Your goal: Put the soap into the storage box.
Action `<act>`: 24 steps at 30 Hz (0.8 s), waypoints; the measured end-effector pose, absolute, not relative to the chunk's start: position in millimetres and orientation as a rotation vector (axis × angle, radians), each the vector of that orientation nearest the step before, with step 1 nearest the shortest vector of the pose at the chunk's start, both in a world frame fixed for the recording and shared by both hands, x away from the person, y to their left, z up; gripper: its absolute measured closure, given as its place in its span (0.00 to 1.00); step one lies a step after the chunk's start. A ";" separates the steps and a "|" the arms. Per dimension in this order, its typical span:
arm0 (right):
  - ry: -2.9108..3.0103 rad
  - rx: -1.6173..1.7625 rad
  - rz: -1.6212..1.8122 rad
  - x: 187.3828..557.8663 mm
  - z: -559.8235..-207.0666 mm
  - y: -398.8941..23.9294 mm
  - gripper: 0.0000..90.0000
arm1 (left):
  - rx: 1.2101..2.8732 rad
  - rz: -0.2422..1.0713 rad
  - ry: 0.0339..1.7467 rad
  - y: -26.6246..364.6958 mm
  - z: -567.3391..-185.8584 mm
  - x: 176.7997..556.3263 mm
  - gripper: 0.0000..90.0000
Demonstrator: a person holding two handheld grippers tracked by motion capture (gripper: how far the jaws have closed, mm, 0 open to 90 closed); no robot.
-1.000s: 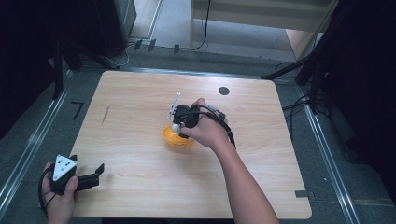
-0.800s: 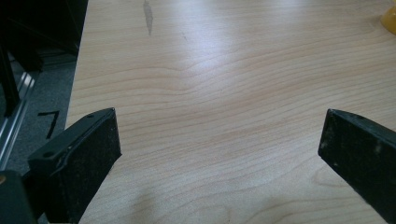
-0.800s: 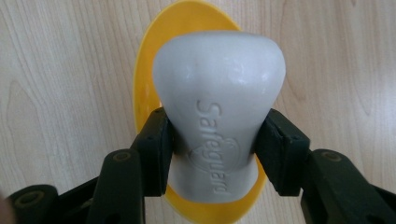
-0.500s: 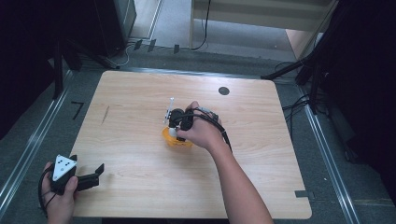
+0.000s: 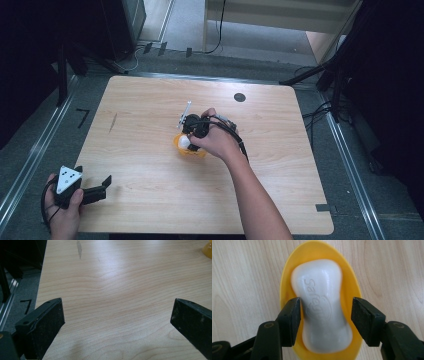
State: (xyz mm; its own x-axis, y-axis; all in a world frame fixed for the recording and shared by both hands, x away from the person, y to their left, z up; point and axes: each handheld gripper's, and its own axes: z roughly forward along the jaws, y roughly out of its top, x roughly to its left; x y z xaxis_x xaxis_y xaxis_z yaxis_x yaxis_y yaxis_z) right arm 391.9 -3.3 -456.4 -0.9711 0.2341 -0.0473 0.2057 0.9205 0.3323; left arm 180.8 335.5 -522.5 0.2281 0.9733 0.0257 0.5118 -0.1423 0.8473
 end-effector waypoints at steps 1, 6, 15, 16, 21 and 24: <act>2.985 0.358 0.538 393.1 -452.1 -7.7 0.46 | 1.765 0.795 1.380 335.5 -522.5 180.8 0.00; 2.970 0.386 0.575 392.1 -447.3 -17.7 0.44 | 1.767 0.793 1.381 335.5 -522.5 180.8 0.00; 2.943 0.453 0.633 388.6 -441.6 -44.2 0.42 | 1.766 0.797 1.383 335.3 -522.6 181.0 0.00; 2.943 0.453 0.633 388.6 -441.6 -44.2 0.42 | 1.764 0.797 1.384 335.1 -522.7 181.1 0.00; 2.928 0.501 0.667 387.1 -439.1 -62.0 0.42 | 1.765 0.798 1.386 335.1 -522.6 181.0 0.00; 2.925 0.522 0.679 385.1 -439.0 -71.5 0.40 | 1.765 0.799 1.387 335.0 -522.5 181.0 0.00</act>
